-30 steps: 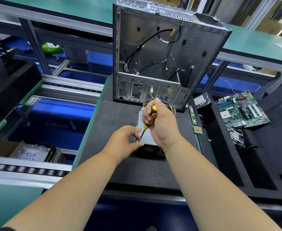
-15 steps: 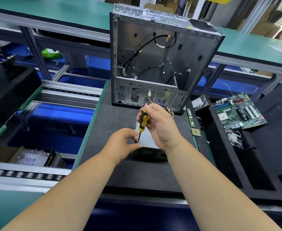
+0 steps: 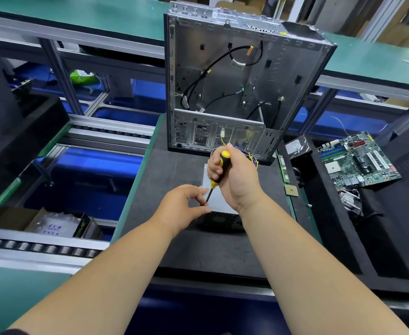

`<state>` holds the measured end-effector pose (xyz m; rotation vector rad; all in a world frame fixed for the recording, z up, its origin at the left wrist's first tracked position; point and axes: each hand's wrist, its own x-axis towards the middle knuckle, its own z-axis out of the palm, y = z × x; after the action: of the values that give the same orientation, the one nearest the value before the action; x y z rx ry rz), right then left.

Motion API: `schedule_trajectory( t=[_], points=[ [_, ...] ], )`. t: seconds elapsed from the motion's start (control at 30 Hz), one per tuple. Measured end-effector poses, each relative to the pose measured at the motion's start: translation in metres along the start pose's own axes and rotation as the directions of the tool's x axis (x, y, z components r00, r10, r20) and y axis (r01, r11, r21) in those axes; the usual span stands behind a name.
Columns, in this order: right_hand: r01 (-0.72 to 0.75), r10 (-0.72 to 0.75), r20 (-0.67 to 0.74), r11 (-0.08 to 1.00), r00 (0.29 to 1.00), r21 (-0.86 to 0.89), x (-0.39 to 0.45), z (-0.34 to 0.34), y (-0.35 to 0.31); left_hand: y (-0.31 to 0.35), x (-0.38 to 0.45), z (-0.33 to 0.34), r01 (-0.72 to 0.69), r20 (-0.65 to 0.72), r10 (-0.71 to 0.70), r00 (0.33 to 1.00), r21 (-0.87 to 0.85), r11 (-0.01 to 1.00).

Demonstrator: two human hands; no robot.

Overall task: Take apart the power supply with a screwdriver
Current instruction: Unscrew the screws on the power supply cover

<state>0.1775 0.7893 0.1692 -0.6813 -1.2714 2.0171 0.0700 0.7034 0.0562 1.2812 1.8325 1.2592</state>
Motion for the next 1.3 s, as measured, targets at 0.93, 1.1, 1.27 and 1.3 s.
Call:
schedule_trajectory(
  t=[0.93,1.1,1.27,1.3],
  points=[
    [0.092,-0.081,0.131,0.992,0.988,-0.085,-0.011,-0.003,0.013,0.001,0.0,-0.001,-0.023,-0.014,0.023,1.0,-0.002,1.0],
    [0.083,-0.047,0.169,0.974,0.984,-0.209,-0.012,0.0,0.007,0.003,-0.001,-0.006,-0.056,0.04,0.053,0.998,0.057,0.997],
    [0.063,-0.043,0.11,0.98,0.993,-0.187,-0.013,-0.004,0.003,0.003,-0.002,-0.006,-0.052,0.034,0.05,0.998,0.067,0.996],
    [0.062,-0.044,0.099,0.981,0.994,-0.186,-0.013,-0.005,0.003,0.003,-0.001,-0.005,-0.049,0.031,0.047,0.998,0.065,0.997]
  ],
)
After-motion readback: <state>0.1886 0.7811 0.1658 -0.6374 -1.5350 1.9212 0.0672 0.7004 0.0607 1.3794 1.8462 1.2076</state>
